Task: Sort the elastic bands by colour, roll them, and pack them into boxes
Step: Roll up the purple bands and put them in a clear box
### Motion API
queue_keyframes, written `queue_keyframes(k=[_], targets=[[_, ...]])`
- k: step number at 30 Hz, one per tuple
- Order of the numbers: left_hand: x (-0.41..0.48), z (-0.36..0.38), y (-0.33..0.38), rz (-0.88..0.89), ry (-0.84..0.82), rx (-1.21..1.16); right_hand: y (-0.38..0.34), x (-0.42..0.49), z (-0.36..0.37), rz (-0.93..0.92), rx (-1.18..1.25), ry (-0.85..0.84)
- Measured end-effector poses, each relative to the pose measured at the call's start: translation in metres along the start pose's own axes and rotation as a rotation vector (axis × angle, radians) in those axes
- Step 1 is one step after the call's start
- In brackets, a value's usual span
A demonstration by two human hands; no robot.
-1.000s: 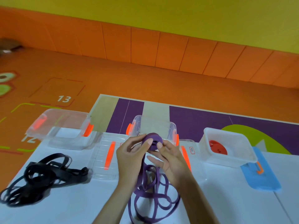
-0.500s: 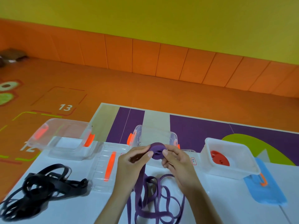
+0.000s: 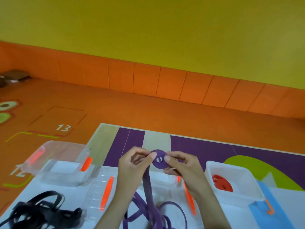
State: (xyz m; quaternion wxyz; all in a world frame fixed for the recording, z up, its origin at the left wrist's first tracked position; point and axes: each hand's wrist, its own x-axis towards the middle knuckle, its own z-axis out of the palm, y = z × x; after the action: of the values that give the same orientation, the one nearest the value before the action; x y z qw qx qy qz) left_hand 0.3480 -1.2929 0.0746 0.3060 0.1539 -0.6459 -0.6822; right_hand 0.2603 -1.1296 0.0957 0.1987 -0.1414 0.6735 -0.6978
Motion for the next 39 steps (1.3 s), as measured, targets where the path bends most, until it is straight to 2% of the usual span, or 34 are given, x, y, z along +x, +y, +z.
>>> queue_keyframes(k=[4, 9, 11, 16, 21, 24, 28, 32, 35, 39], targets=[[-0.005, -0.008, -0.006, -0.086, -0.039, -0.088, 0.014, -0.006, 0.017, -0.010, 0.188, 0.106], [-0.005, -0.025, -0.024, -0.140, -0.087, -0.062, 0.053, -0.018, 0.036, 0.105, 0.326, 0.098], [-0.001, -0.029, -0.028, -0.133, -0.154, -0.030, 0.062, -0.020, 0.032, 0.150, 0.276, 0.085], [-0.006, -0.031, -0.056, -0.166, -0.238, 0.049, 0.064, -0.015, 0.004, 0.233, -0.106, -0.013], [-0.013, -0.017, -0.063, -0.100, -0.310, 0.107, 0.062, -0.023, -0.018, 0.160, -0.073, -0.013], [-0.022, -0.002, -0.057, -0.109, -0.246, 0.029, 0.066, -0.032, -0.023, 0.084, -0.072, 0.034], [-0.040, 0.019, -0.048, -0.118, -0.197, -0.070, 0.082, -0.057, -0.023, -0.031, 0.110, 0.122], [-0.060, 0.025, -0.035, -0.034, -0.288, 0.111, 0.090, -0.088, -0.022, -0.042, 0.314, 0.243], [-0.082, 0.028, -0.020, -0.056, -0.372, 0.146, 0.088, -0.112, -0.026, -0.059, 0.378, 0.259], [-0.112, 0.035, -0.006, -0.054, -0.324, 0.162, 0.082, -0.142, -0.032, 0.022, 0.443, 0.203]])
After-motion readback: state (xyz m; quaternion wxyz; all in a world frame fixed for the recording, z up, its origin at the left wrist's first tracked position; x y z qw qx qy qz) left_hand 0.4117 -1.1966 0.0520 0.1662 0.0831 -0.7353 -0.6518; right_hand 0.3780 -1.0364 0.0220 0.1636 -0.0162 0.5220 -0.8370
